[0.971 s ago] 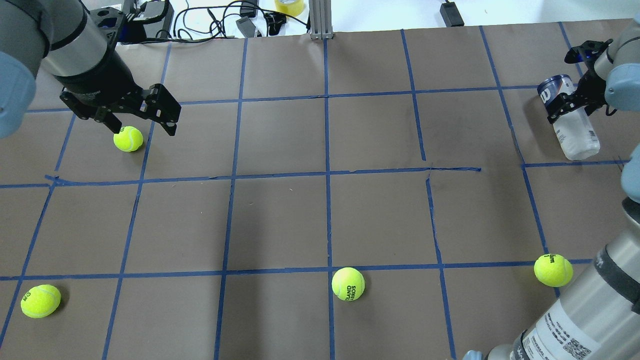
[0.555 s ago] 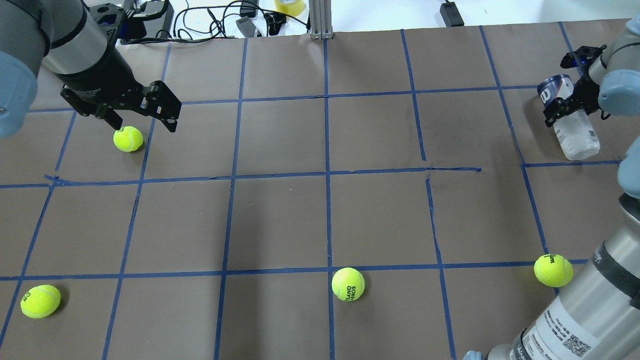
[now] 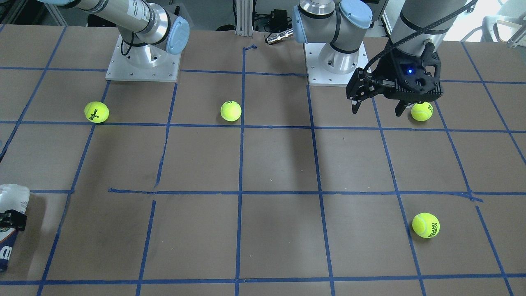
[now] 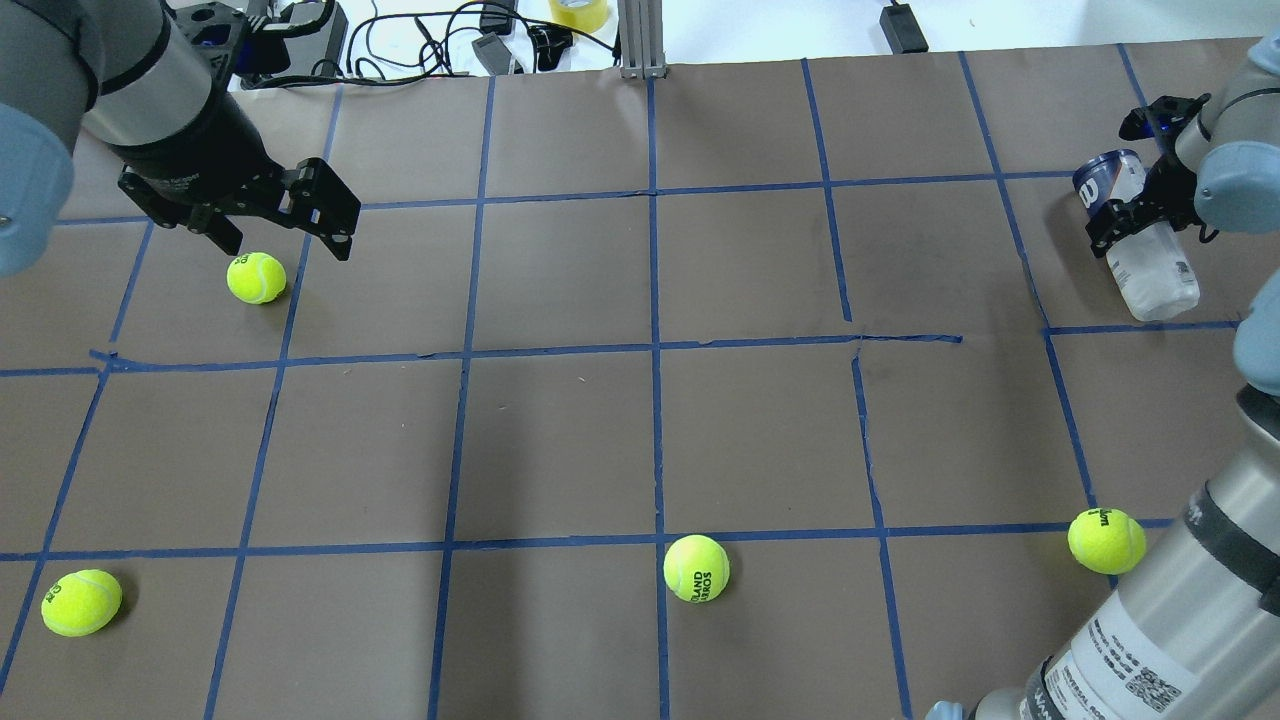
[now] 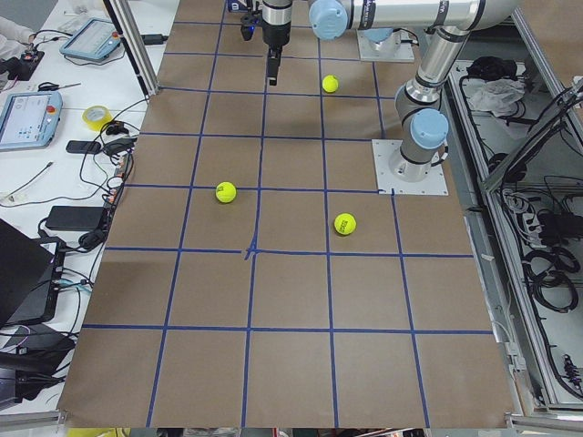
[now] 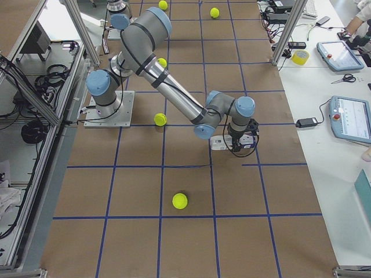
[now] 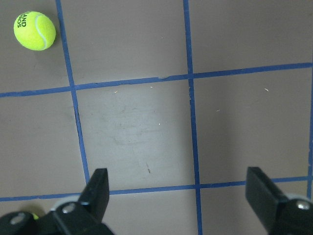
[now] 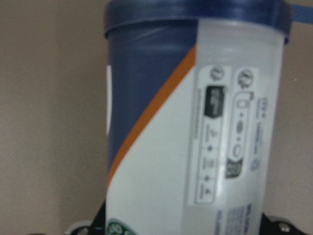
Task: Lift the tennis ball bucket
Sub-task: 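Carry the can with the right gripper toward the middle of the table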
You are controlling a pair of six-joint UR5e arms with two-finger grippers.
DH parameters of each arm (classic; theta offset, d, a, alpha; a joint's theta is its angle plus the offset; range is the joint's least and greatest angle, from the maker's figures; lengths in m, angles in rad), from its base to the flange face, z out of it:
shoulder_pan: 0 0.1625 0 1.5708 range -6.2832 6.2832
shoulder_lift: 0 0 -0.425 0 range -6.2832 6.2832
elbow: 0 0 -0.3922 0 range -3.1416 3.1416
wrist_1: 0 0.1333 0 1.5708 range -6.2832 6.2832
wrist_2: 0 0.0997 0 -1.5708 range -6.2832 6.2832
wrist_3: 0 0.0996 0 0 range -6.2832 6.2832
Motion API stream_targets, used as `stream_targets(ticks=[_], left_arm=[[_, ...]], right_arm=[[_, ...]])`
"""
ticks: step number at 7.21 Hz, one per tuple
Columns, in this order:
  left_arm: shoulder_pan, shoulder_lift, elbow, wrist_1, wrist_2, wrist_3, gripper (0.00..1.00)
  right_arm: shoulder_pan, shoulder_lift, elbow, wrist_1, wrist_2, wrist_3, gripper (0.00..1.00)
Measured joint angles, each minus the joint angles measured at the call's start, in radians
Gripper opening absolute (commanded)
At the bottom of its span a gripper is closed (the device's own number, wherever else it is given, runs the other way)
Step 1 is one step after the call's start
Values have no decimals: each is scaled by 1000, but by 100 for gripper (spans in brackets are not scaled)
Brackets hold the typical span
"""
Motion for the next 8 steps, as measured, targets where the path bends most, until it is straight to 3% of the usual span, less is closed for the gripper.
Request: stream_targets(ticks=[5,8], left_arm=[[7,1,3,6,1,-12,100],[115,-6,13,15,-2,-1,100]], right_arm=[[41,-55,-4,32,-3,3,75],[216,-112,-7,61,-13,-48,72]])
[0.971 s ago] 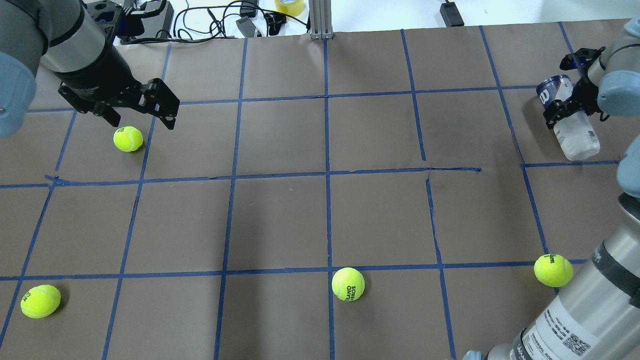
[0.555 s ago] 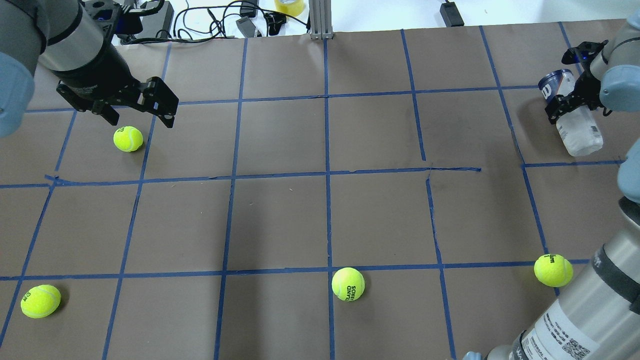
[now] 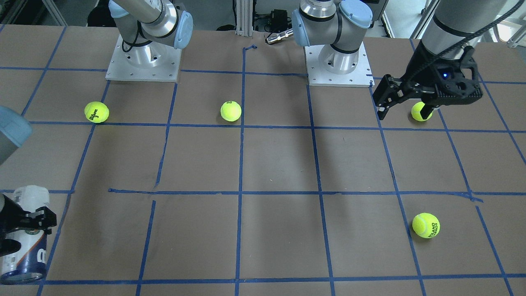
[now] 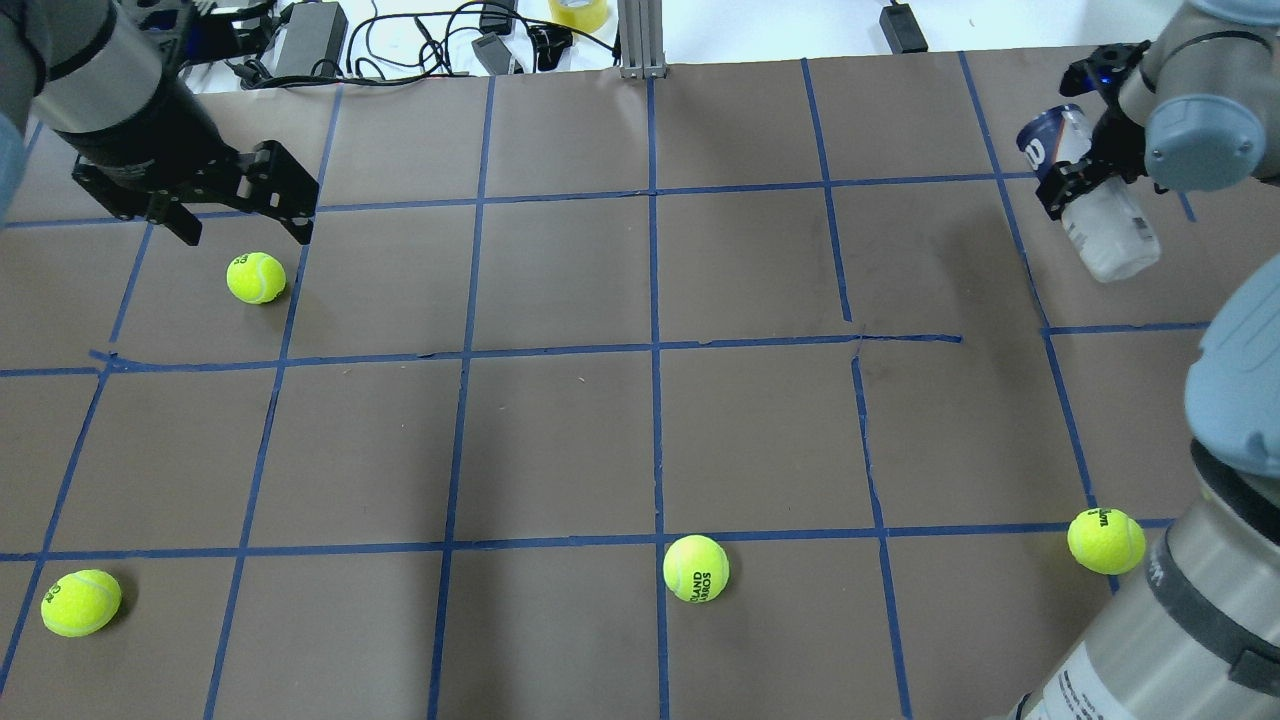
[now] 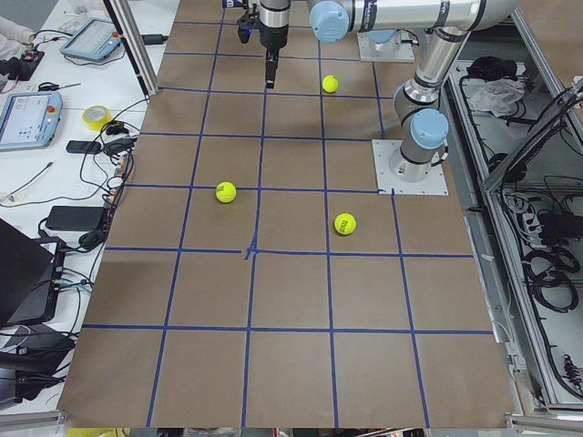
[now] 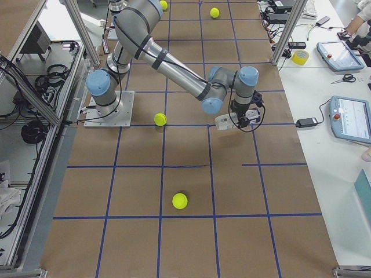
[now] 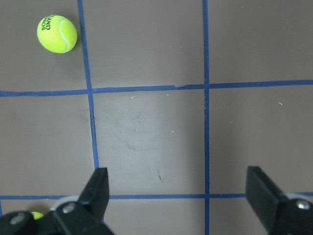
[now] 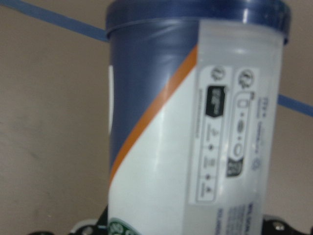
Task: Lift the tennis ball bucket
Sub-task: 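Carry the can with the right gripper toward the middle of the table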
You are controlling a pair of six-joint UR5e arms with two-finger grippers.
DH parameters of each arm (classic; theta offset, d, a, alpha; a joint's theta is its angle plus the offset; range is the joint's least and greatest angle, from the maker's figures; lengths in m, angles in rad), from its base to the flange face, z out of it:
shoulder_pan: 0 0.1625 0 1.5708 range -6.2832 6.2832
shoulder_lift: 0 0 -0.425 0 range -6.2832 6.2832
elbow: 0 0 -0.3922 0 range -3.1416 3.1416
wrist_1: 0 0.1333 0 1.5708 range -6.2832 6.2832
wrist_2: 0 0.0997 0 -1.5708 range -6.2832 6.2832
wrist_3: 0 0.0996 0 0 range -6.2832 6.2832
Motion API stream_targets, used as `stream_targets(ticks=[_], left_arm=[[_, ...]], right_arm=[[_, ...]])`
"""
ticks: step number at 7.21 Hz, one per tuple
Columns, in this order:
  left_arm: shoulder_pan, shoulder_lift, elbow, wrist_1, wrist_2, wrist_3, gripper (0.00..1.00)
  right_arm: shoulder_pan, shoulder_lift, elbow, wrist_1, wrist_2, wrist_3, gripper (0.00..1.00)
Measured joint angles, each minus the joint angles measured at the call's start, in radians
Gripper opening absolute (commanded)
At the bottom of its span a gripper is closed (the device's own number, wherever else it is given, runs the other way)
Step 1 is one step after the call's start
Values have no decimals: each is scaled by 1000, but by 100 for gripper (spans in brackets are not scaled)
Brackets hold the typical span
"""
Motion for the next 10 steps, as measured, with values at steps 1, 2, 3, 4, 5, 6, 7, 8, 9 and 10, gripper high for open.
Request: stream_targets(ticks=[1,2,3,4,5,6,7,8,9,10], left_arm=[[23,0,1,1,-2,1,100],[33,-1,1,2,0,1,100],[39,-1,-1,2,0,2,100],[41,0,-3,2,-1,3,100],[43,0,-3,2,0,3,100],[45,2,-2,1,5,3,100],[48,2,-1,-2,7,3,100],[51,3,-3,-5,6,3,100],[52,3,-5,-5,4,3,100],[53,3,-7,-4,4,4,100]], right_arm=[[85,-5,-5,-3,-1,-35,70],[174,-4,-9,-11,-8,-84,71],[250,1,-13,-29,-18,-170,72],[306,13,-16,-64,-21,-275,72],[357,26,-20,-102,-22,-357,69],[413,42,-27,-128,-22,-414,69],[469,67,-44,-139,-19,-482,70],[528,95,-77,-143,-18,-546,66],[585,122,-114,-140,-17,-571,57],[632,148,-152,-129,-17,-583,53]])
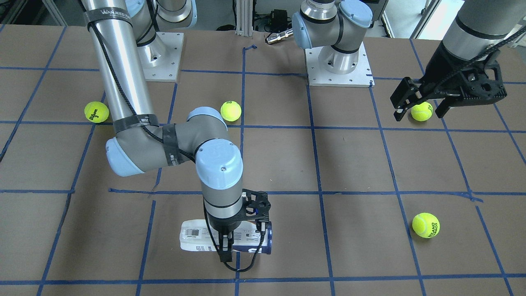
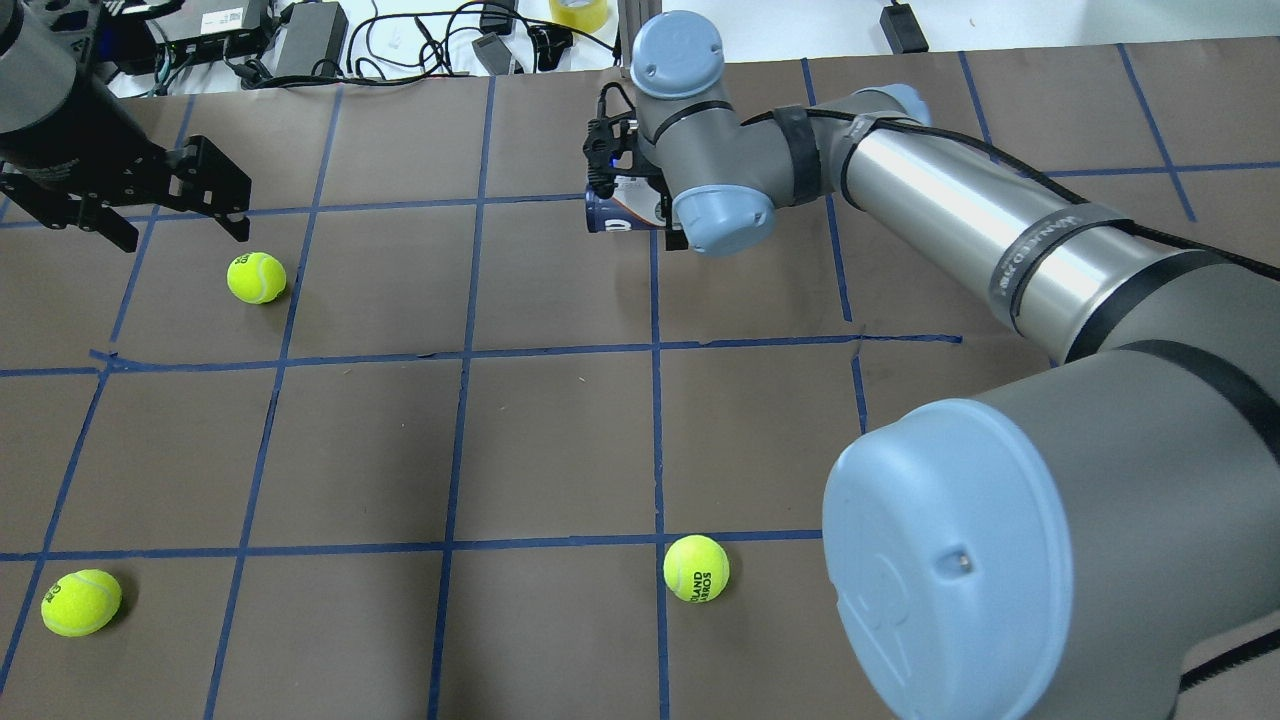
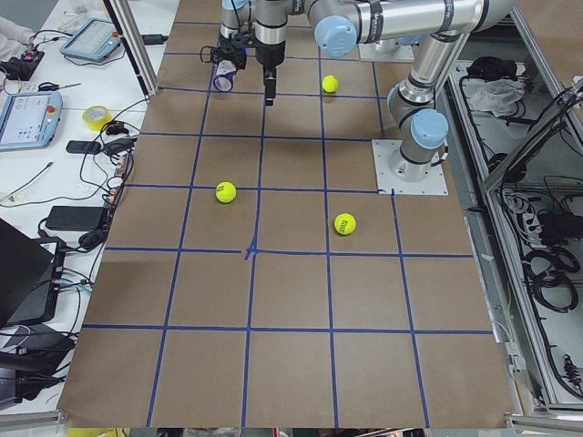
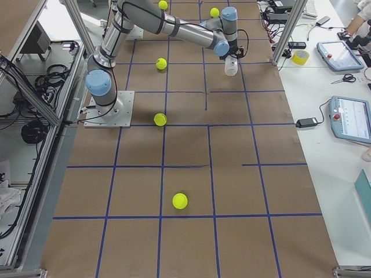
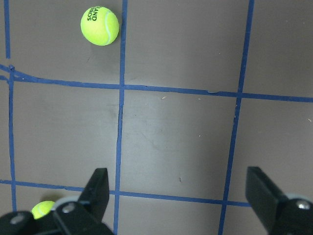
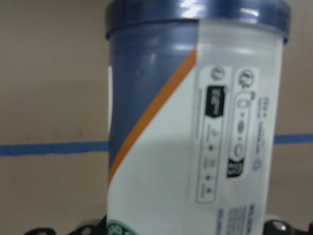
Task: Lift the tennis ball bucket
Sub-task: 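Carry the can with the right gripper toward the middle of the table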
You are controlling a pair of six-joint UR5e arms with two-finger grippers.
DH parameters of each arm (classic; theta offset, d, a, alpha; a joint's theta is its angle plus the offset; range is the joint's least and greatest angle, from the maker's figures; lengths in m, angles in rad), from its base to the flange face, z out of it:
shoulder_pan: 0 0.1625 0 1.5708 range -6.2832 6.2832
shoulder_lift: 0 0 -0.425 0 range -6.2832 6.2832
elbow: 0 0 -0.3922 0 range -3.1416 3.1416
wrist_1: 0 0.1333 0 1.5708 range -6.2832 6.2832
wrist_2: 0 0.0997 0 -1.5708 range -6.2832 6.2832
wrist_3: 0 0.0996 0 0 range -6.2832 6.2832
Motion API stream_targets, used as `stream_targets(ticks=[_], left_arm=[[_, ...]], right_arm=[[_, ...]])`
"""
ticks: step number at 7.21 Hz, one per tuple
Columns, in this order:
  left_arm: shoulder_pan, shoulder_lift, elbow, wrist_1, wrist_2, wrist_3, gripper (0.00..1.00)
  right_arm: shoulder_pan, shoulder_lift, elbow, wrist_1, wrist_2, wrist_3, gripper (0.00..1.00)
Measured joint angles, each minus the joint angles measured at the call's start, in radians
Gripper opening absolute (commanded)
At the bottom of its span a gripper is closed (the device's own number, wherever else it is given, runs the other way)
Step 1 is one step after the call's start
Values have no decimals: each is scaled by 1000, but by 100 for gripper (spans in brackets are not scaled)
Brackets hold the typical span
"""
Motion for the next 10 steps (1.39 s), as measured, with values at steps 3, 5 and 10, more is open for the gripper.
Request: stream_targets(ticks=[3,5,10], left_arm=[[2,-1,-3,5,2,1,100],[1,0,-4,4,5,0,100],[1,2,-4,-4,4,0,100]], right_arm=[[70,57,-81,36,15,-18,52],[101,89,-111,42,31,0,53],[136,122,-139,22,50,26,100]])
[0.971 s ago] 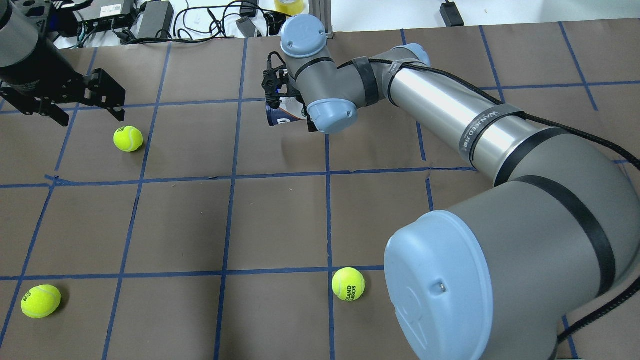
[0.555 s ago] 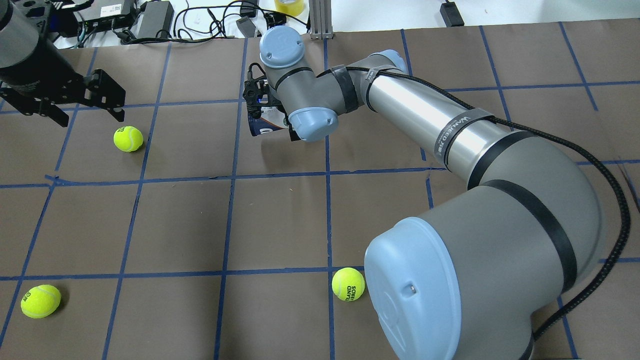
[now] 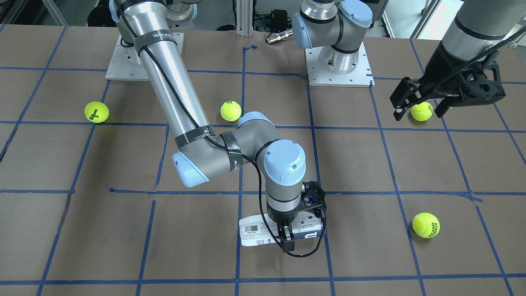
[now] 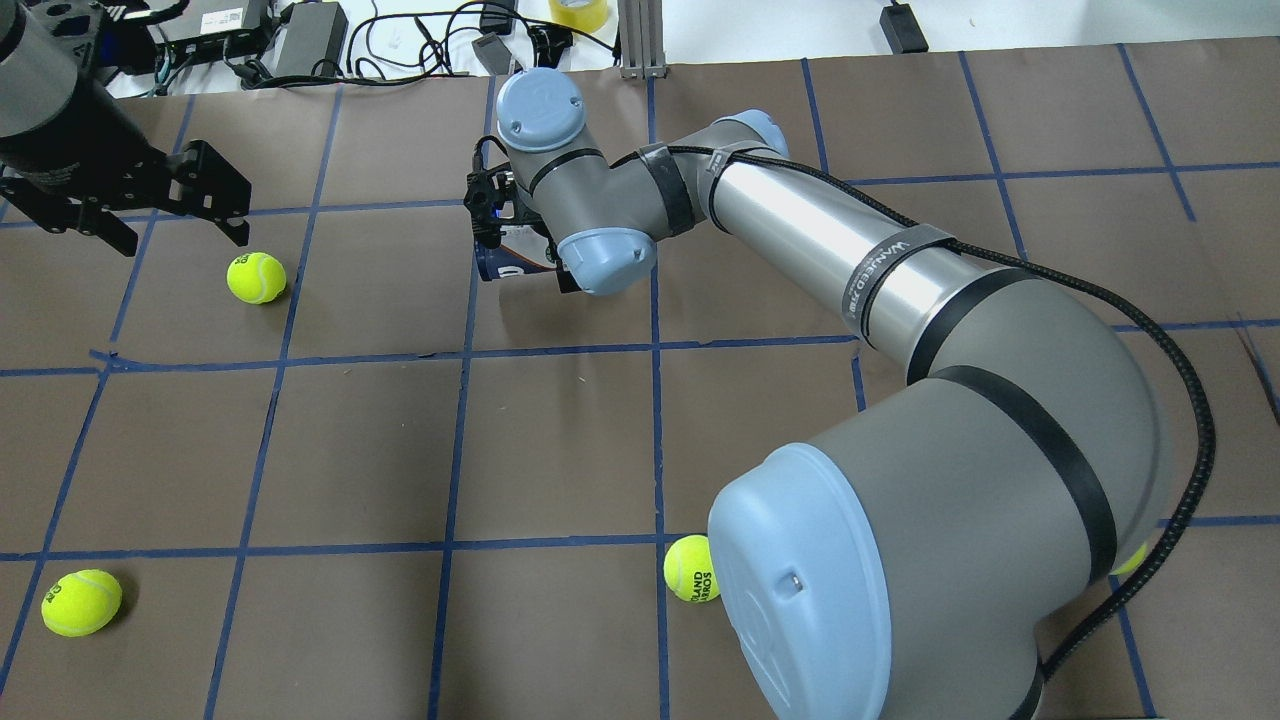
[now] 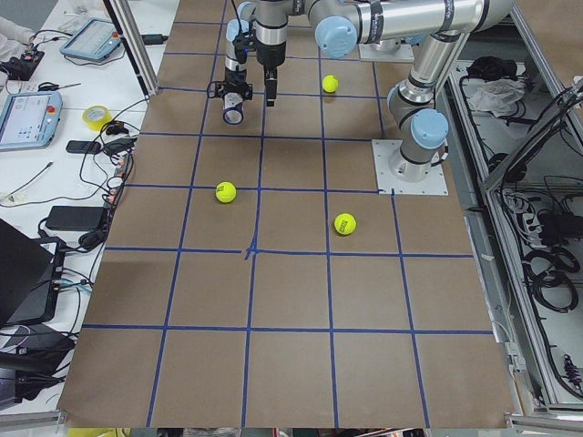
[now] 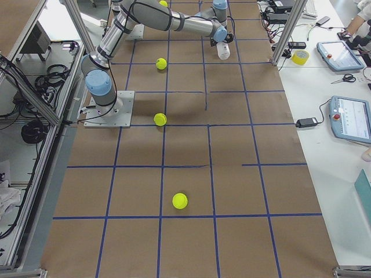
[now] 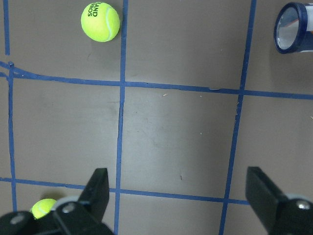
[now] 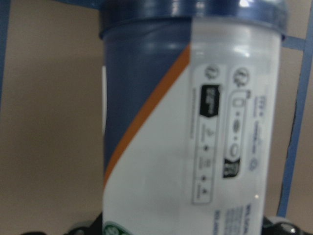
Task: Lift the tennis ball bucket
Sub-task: 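Carry the can with the right gripper toward the middle of the table, then set the can down lying on the table and withdraw the right gripper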
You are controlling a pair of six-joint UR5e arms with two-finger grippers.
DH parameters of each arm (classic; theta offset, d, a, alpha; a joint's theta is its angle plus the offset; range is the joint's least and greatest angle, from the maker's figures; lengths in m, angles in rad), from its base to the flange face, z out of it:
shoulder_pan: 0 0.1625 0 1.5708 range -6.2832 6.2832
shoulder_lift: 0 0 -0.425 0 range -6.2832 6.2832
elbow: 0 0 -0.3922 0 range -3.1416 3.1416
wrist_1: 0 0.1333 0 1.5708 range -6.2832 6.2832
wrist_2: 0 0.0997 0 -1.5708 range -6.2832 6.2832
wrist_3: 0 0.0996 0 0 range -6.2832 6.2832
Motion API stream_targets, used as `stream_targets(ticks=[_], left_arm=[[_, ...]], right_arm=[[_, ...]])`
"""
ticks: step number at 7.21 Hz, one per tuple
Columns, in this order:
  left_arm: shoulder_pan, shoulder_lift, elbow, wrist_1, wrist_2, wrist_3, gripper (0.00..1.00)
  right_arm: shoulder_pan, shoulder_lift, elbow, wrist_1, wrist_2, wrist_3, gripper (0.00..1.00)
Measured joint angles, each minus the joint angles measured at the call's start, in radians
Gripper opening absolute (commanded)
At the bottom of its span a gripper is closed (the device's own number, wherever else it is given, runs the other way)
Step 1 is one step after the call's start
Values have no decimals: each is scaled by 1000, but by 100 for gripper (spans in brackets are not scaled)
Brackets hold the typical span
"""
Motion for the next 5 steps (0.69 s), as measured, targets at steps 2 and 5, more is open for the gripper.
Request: stream_targets(ticks=[2,5], left_arm=[[0,-1,0,0,-1,0,100],[1,-2,0,0,-3,0,100]], right_arm=[[0,-5,0,-28,-6,-3,100],[-8,-50,5,-25,-8,-2,100]])
